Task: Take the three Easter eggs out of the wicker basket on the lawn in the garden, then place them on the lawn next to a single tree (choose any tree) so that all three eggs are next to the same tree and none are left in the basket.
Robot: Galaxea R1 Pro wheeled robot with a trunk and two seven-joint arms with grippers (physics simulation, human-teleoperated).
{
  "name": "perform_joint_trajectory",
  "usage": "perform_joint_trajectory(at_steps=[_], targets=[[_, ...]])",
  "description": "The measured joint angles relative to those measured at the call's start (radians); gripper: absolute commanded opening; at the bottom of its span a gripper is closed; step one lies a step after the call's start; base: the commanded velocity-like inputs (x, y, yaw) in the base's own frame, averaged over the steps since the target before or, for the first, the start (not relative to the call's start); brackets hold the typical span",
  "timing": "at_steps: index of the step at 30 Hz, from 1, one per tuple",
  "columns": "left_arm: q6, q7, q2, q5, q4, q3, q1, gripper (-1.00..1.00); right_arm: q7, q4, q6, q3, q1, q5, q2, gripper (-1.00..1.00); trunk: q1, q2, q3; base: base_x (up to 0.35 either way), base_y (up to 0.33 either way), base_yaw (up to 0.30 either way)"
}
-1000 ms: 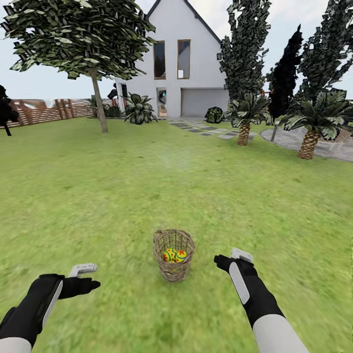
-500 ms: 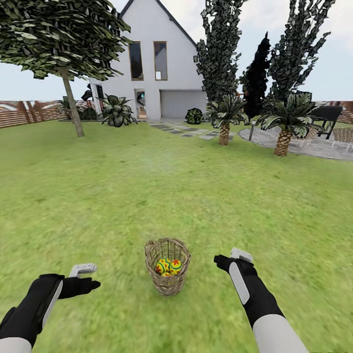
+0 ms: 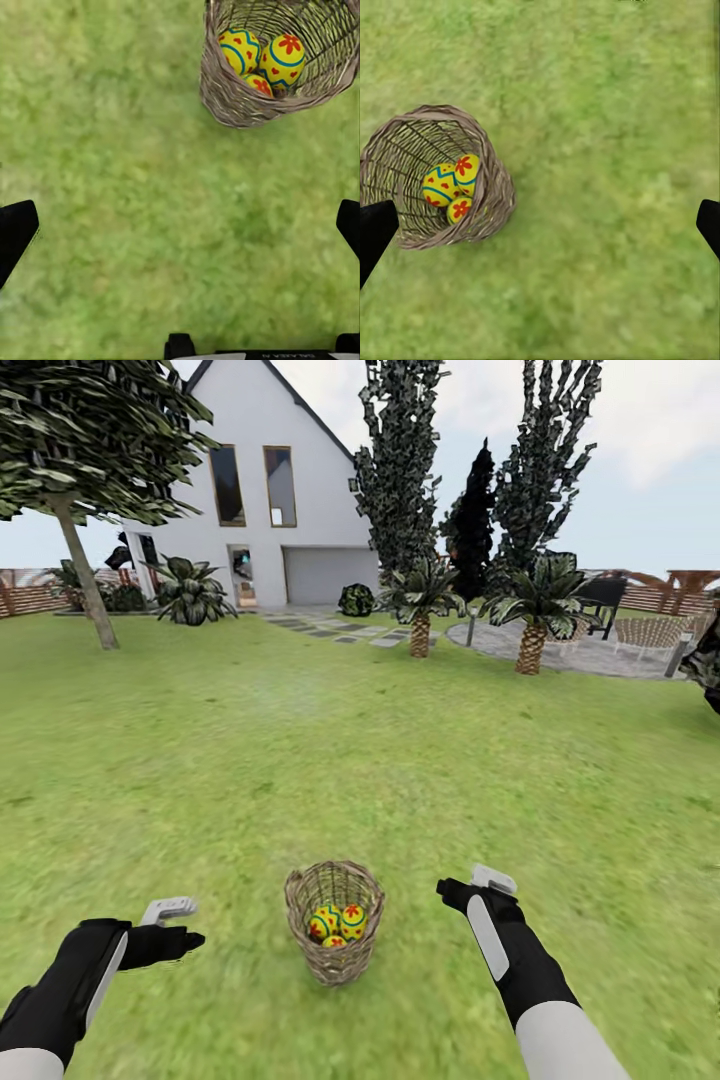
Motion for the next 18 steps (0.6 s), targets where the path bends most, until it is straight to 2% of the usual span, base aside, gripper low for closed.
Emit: perform_joint_trajectory(at_steps=[18], targets=[[0.0, 0.001, -0.001, 0.0, 0.0, 0.0, 0.0, 1.0, 0.0, 0.002, 0.001, 0.001, 0.0, 0.001, 0.001, 1.0, 0.0, 0.0, 0.014, 0.122, 0.316, -0.257]])
